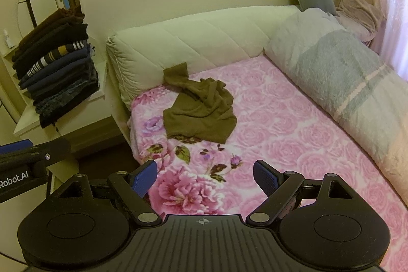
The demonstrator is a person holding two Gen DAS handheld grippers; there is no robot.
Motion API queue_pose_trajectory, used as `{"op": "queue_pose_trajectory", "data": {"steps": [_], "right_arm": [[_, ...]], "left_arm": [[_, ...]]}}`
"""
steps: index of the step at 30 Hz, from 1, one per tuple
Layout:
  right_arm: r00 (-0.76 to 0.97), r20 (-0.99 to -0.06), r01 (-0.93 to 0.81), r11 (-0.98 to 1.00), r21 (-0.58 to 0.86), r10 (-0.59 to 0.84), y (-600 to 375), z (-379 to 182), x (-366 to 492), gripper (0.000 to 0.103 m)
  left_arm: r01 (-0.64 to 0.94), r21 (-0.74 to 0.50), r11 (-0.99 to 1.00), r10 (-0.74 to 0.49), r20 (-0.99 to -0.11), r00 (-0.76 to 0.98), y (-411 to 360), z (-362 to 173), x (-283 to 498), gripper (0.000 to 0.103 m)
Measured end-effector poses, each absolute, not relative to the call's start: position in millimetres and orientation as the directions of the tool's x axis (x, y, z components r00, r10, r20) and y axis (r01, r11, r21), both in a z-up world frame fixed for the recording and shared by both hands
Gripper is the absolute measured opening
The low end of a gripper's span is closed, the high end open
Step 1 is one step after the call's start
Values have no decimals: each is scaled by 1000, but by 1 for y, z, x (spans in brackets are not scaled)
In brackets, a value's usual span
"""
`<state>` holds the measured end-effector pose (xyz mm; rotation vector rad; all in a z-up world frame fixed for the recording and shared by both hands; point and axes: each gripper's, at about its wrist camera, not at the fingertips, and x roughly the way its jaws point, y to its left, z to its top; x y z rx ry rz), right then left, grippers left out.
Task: Fold clothes
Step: 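Move both grippers toward the crumpled olive-green shirt on the bed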
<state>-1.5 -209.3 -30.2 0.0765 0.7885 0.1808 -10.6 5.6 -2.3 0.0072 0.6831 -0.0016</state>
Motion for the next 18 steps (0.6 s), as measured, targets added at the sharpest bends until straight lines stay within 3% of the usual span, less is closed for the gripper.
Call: {"op": "queue_pose_trajectory", "data": {"steps": [18], "right_arm": [[708,-679,-130,981,144,193,-213,-28,-9,85]], "left_arm": [[14,15,1000,-1,-618,786,0,7,-15,60]]}}
